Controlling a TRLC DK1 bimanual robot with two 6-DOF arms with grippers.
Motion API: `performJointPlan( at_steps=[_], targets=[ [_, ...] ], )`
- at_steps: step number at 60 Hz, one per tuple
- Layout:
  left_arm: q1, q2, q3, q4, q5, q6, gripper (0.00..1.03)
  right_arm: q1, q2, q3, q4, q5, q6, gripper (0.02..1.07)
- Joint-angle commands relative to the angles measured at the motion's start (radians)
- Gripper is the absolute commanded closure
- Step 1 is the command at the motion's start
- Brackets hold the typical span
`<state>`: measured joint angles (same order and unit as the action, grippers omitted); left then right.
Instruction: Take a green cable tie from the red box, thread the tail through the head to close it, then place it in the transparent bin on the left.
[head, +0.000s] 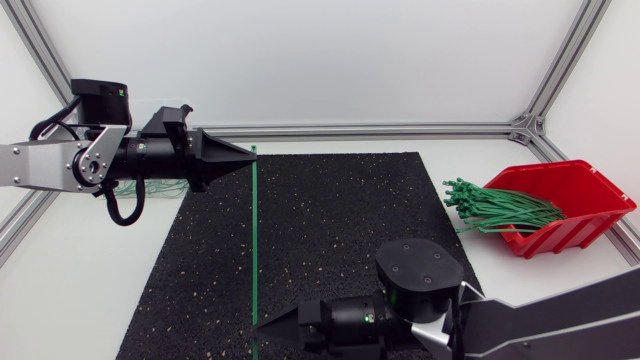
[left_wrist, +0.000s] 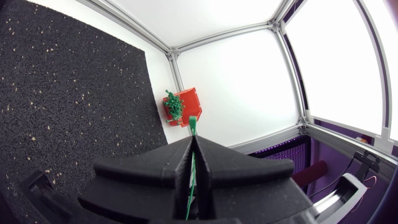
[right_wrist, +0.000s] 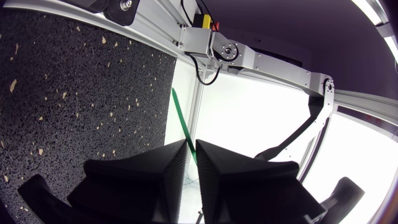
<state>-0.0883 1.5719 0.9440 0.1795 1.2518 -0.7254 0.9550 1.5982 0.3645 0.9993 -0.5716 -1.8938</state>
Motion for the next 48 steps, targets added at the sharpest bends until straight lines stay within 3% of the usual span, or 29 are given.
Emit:
performJointPlan(
  at_steps=[1,7,17,36,48],
  targets=[
    [-0.005,0.017,0.03,-0.003,0.001,-0.005,1.0,0.01,0.022,0.005,0.007,0.009,-0.027,0.91],
    [-0.005,0.017,0.026,-0.002,0.001,-0.003,1.0,0.005,0.032,0.019,0.004,0.013,-0.041,1.01],
    [-0.007,0.007,0.007,-0.002,0.003,0.021,1.0,-0.01,0.029,0.034,0.002,0.018,0.002,1.01],
    [-0.027,-0.105,-0.042,-0.002,0.001,0.049,1.0,-0.062,-0.076,0.082,0.001,0.044,0.631,1.01],
    [-0.045,-0.115,-0.059,-0.002,-0.005,0.049,1.0,-0.059,-0.084,0.027,-0.002,0.076,0.783,1.01]
  ],
)
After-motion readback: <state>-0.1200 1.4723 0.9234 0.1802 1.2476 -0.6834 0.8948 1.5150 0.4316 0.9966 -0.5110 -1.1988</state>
